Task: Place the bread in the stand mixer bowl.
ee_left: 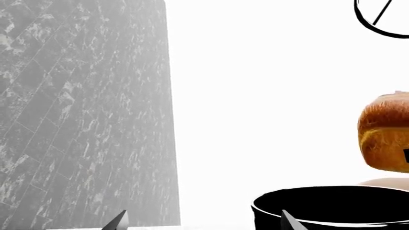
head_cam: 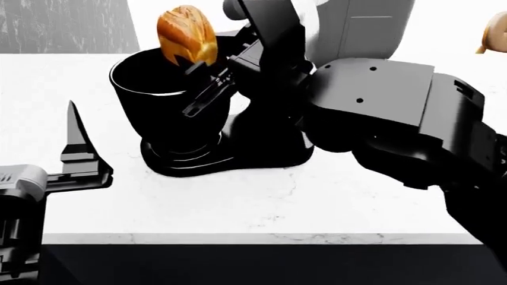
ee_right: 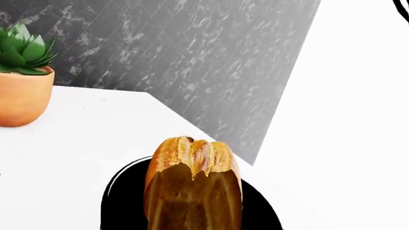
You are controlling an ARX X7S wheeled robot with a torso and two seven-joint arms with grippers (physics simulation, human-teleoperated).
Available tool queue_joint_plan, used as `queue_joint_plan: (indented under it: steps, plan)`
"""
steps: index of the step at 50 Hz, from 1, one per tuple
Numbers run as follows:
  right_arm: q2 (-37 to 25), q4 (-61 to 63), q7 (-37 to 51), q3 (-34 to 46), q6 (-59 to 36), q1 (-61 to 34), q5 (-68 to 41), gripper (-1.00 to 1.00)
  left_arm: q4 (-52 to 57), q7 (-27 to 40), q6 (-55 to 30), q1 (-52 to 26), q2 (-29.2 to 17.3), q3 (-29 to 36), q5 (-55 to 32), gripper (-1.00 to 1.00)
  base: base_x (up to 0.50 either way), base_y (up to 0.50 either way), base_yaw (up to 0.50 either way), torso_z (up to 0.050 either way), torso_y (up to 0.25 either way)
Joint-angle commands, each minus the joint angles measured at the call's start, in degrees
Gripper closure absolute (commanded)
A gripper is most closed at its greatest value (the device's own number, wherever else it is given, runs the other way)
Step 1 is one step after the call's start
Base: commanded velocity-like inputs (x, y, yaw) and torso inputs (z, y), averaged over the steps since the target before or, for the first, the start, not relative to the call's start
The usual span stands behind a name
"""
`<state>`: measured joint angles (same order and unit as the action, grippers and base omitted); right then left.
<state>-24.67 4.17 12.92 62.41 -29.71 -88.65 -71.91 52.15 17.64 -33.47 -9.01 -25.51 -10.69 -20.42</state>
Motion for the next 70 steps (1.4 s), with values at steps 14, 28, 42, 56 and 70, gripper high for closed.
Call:
queue_joint_plan:
  steps: [14,28,42,56,70]
  plan:
    - [10.35,-22.00,-14.17,-0.52,4.73,-2.99,7.07,1.00,-0.53,-0.49,0.79,0.02,0.90,-1.15,1.26,-1.00,0.00,0.00,0.00,0.000,0.001]
    - [15.55,-32.78,-20.27,0.71,6.63,-3.21,8.63,1.00,-0.86,-0.27,1.16,0.25,0.73,-1.04,1.21,-1.00,0.00,0.00,0.00,0.000,0.001]
    - [14.87,-30.96,-21.66,0.41,6.69,-2.36,7.42,1.00,-0.74,-0.02,1.33,0.65,0.51,-1.58,0.76,-1.00,0.00,0.00,0.00,0.000,0.001]
    - [14.42,-30.91,-21.53,0.90,6.00,-1.99,7.27,-1.00,-0.63,0.33,1.06,0.41,0.21,-1.15,0.60,-1.00,0.00,0.00,0.00,0.001,0.000]
    - [14.18,-30.84,-21.55,1.01,6.12,-1.74,7.26,-1.00,-0.77,0.62,1.36,0.58,0.08,-0.71,0.71,-1.00,0.00,0.00,0.00,0.000,0.000]
